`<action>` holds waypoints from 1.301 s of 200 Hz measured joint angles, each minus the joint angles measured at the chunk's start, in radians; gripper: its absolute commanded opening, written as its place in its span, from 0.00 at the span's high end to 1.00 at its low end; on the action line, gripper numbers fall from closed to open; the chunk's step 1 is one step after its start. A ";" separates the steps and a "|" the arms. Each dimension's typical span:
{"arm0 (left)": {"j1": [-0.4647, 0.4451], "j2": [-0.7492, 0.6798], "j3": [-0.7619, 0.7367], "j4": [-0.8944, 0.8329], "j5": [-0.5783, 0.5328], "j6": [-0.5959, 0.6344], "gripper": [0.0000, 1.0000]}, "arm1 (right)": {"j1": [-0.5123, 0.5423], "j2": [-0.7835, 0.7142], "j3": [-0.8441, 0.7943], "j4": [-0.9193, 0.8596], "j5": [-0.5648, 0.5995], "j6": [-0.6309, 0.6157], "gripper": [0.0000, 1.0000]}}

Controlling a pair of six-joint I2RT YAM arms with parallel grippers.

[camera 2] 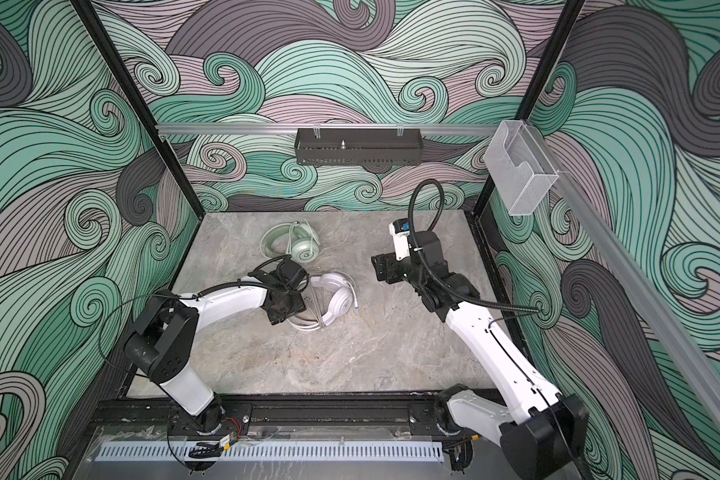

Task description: Wrap the headphones

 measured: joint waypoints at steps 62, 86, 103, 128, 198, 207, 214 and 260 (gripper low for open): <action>0.000 -0.133 0.023 -0.097 0.001 0.073 0.22 | 0.012 -0.036 0.067 -0.024 0.063 -0.063 0.01; 0.000 -0.248 0.020 -0.150 0.003 0.106 0.18 | 0.014 -0.054 0.065 -0.019 0.119 -0.079 0.01; 0.000 -0.364 0.010 -0.190 -0.005 0.152 0.11 | 0.014 -0.085 0.015 0.037 0.178 -0.080 0.01; 0.000 -0.539 -0.013 -0.231 -0.082 0.247 0.01 | -0.007 -0.184 -0.180 0.169 0.292 -0.061 0.01; 0.066 -0.678 -0.113 -0.161 -0.499 0.512 0.01 | -0.252 -0.143 -0.576 0.435 0.445 -0.021 0.01; 0.095 -0.660 -0.149 -0.126 -0.536 0.536 0.01 | -0.272 -0.109 -0.601 0.476 0.431 -0.016 0.01; 0.120 -0.652 -0.182 -0.090 -0.562 0.559 0.01 | -0.283 -0.080 -0.617 0.505 0.425 -0.014 0.01; 0.252 -0.649 -0.422 0.240 -0.672 0.715 0.01 | -0.317 0.092 -0.649 0.659 0.349 -0.026 0.01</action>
